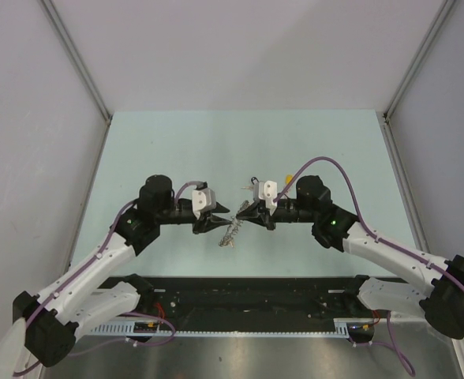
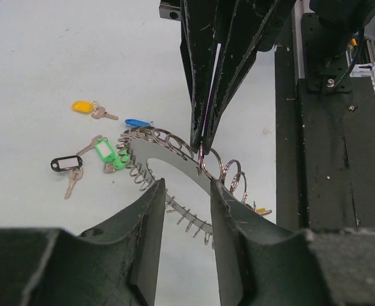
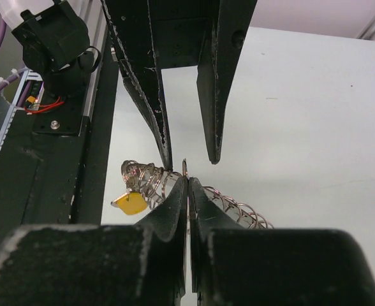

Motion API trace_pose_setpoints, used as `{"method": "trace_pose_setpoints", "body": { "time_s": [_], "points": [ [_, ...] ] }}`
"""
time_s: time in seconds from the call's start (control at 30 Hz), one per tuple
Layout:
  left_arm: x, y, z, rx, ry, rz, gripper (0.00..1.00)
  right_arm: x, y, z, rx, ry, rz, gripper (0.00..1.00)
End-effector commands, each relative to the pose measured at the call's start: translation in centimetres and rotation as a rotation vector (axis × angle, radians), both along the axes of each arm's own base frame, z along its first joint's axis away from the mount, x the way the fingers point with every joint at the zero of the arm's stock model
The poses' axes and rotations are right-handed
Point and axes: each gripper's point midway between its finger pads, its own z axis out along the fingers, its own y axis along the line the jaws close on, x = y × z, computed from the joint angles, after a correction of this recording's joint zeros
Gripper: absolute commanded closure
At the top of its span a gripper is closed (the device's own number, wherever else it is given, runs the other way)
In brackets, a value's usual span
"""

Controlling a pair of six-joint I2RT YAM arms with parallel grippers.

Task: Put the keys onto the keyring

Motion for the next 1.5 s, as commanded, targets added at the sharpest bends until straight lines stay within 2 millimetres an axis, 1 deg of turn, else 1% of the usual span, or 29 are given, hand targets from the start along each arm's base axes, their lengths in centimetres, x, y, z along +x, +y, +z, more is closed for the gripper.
{"method": "trace_pose_setpoints", "body": {
  "time_s": [0.0,0.2,0.4,0.5,0.6,0.63,0.77,0.8,0.97,1.03,1.13,1.17,1.33,1.37,1.43,1.47],
  "points": [
    [0.3,-0.3,0.2,-0.005,-0.045,0.006,0.64,0.0,0.1,2.9,0.09,-0.07,0.007,1.0],
    [0.4,-0.6,1.0,-0.048,-0.062,0.021,0.65,0.0,0.3,2.7,0.091,-0.059,0.009,1.0],
    [-0.1,-1.2,0.7,-0.053,-0.044,0.005,0.66,-0.2,0.5,2.9,0.1,-0.054,0.013,1.0],
    [-0.1,-1.6,1.0,-0.079,-0.042,0.002,0.66,-0.2,0.7,2.8,0.099,-0.051,0.014,1.0],
    [-0.6,-1.8,1.2,-0.094,-0.033,-0.021,0.66,-0.1,0.7,2.9,0.101,-0.048,0.005,1.0],
    [-0.6,-1.8,1.3,-0.096,-0.034,-0.024,0.66,0.0,0.7,2.9,0.101,-0.047,-0.002,1.0],
    [-1.2,-1.9,1.6,-0.112,-0.036,-0.05,0.58,0.5,0.5,2.9,0.105,-0.04,-0.038,1.0],
    [-1.2,-1.9,1.7,-0.116,-0.036,-0.049,0.57,0.5,0.4,3.1,0.112,-0.043,-0.041,1.0],
    [-1.1,-2.0,2.2,-0.152,-0.036,-0.035,0.58,0.6,0.3,3.3,0.124,-0.041,-0.055,1.0],
    [-1.0,-2.0,2.1,-0.156,-0.025,-0.023,0.59,0.7,0.3,3.3,0.122,-0.039,-0.058,1.0],
    [-0.7,-1.9,2.3,-0.16,-0.018,-0.002,0.64,0.7,0.3,3.1,0.118,-0.035,-0.062,1.0],
    [-0.5,-2.0,2.4,-0.163,-0.019,0.005,0.69,0.7,0.3,2.9,0.116,-0.032,-0.062,1.0],
    [0.2,-1.7,2.1,-0.158,-0.015,0.053,0.82,0.6,0.1,3.0,0.117,-0.031,-0.064,1.0],
    [0.3,-1.7,2.0,-0.157,-0.013,0.06,0.87,0.5,0.1,3.1,0.118,-0.032,-0.062,1.0],
    [0.5,-1.6,1.9,-0.15,-0.009,0.074,0.92,0.5,0.0,3.1,0.118,-0.031,-0.064,1.0],
    [0.7,-1.6,1.9,-0.148,-0.01,0.084,0.92,0.5,0.0,3.1,0.121,-0.032,-0.067,1.0]
  ]
}}
